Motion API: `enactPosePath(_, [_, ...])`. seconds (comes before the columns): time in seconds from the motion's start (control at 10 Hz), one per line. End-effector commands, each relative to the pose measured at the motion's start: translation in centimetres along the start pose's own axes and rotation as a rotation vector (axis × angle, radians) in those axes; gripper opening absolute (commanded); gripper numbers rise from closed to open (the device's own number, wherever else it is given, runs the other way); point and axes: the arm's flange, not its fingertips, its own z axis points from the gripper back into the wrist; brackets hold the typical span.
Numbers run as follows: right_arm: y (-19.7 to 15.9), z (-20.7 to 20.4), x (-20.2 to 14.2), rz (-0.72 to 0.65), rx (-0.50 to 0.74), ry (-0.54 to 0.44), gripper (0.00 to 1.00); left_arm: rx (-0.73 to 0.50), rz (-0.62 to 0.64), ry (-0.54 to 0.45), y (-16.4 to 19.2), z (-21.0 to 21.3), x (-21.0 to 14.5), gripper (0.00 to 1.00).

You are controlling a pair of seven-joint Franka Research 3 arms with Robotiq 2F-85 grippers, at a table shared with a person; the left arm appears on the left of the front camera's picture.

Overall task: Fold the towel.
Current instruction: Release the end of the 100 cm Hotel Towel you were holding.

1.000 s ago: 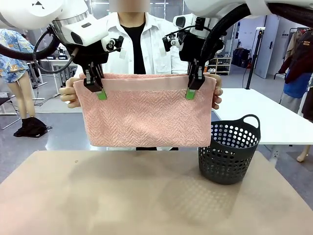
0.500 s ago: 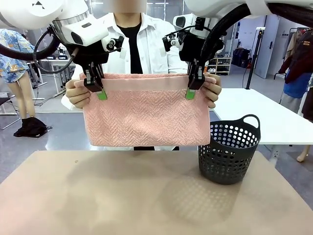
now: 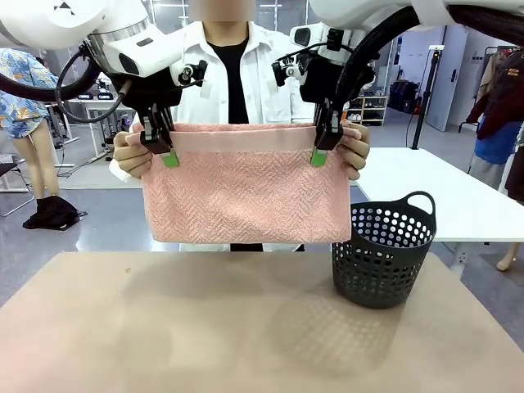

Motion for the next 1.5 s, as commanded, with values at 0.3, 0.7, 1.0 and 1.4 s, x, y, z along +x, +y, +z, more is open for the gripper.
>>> enactPosePath(0.3, [-0.1, 2.0, -0.7, -0.030, -0.050, -0.041, 0.81, 0.057, -0.003, -0.007, 0.3, 1.7, 0.0, 0.99])
enactPosePath(0.7, [-0.8, 7.5, -2.5, -0.084, -0.111, -0.114, 1.00, 0.104, 0.042, -0.049, 1.9, 6.4, -0.2, 0.90])
enactPosePath(1.0, [0.2, 11.6, -5.4, -0.124, -0.076, -0.175, 0.89, 0.077, 0.152, -0.130, 2.0, 11.1, -3.0, 1.00])
enactPosePath(1.4, [3.1, 17.9, -16.7, -0.537, -0.168, -0.263, 0.89, 0.109, 0.529, -0.136, -0.6, 18.4, -14.7, 0.95])
